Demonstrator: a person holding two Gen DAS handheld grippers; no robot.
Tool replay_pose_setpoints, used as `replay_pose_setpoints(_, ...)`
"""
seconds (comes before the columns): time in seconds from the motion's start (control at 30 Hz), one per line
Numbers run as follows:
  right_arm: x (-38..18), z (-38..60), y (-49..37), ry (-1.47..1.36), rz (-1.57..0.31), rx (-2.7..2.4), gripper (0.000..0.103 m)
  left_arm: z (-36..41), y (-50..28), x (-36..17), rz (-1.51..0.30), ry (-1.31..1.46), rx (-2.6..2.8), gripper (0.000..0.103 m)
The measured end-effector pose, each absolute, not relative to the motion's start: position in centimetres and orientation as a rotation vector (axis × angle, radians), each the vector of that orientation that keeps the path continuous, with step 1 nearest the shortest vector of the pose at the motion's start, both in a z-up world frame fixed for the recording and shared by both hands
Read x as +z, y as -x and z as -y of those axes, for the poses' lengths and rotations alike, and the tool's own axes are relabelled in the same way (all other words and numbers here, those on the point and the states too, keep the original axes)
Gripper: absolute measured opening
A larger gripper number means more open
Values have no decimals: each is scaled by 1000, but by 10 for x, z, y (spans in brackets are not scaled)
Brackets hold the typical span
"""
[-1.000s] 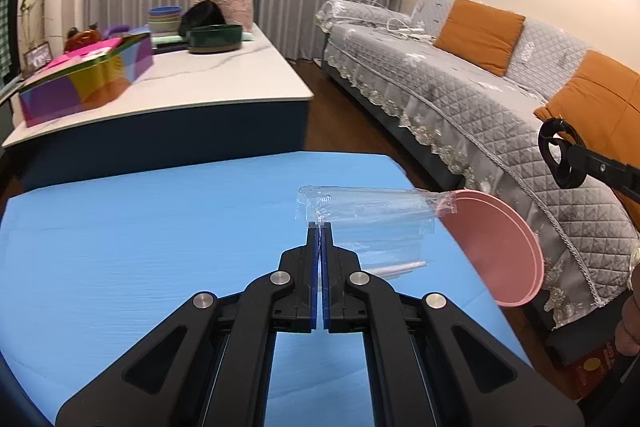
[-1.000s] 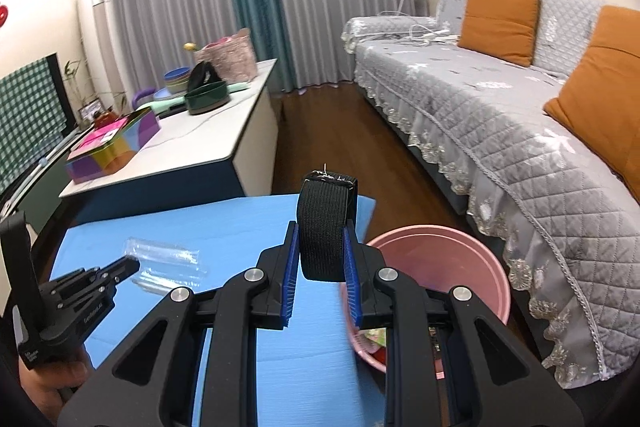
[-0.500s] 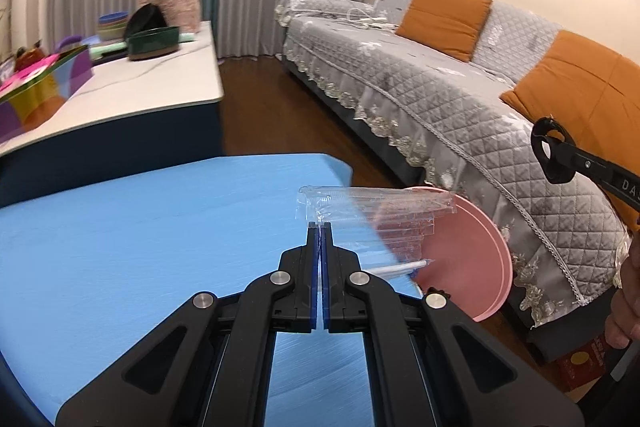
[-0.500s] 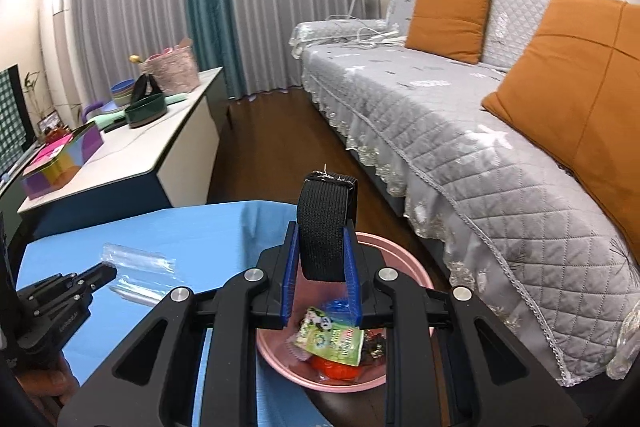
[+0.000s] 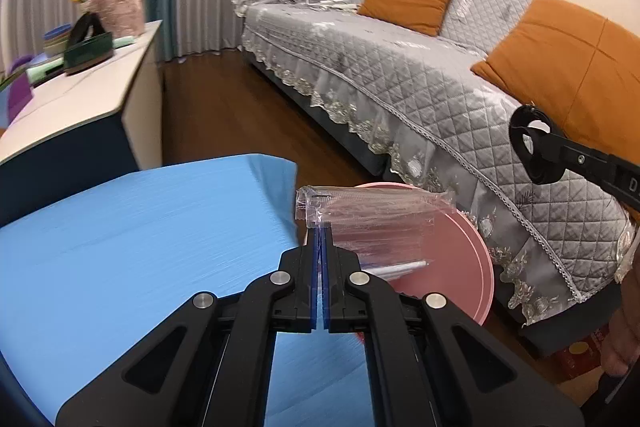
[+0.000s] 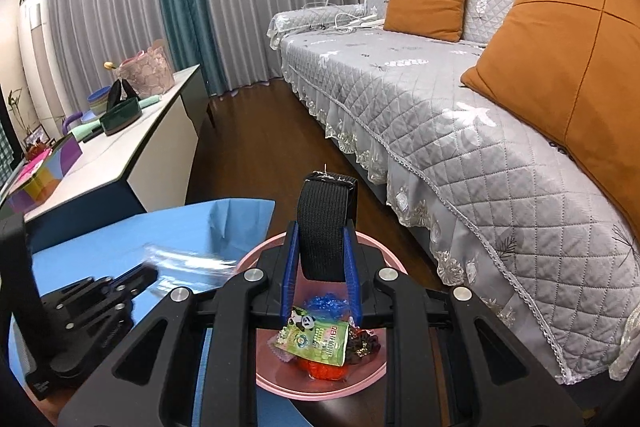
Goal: Collect trash
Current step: 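Open both grippers over the pink bin to drop the items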
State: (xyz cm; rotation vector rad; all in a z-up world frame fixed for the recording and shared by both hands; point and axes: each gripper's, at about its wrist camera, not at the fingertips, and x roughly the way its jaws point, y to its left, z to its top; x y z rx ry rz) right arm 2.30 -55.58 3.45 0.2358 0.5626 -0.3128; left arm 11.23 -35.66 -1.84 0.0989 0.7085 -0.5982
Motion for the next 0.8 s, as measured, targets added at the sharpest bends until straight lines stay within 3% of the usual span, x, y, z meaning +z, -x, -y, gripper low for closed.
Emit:
replay_pose_setpoints(0.3,18,567,-33,-253,-603,-325,23,398,-133,-41,-747,-145,-649,1)
replay_pose_setpoints(0.4,12,570,-36,-260,-619,-331,28,406,-140,-48,-777,-137,-682,2)
replay_pose_setpoints(0.43,10,572,-37,-264,-627,-331,33,407,-142,-51,-794,-124,-702,8)
replay_pose_setpoints(0.47,10,573,-37,-267,-625,-339,52,408,-143,-54,-810,-122,-711,27)
replay_pose_setpoints(0.5,10,573,-36,-268,-616,-349,69,408,-142,-57,-812,-129,-706,36)
replay_pose_setpoints(0.53,11,574,-35,-266,-607,-361,73,407,-140,-58,-804,-130,-702,43)
replay_pose_setpoints(0.8,15,581,-32,-315,-590,-383,88,379,-119,-46,-773,-89,-698,46)
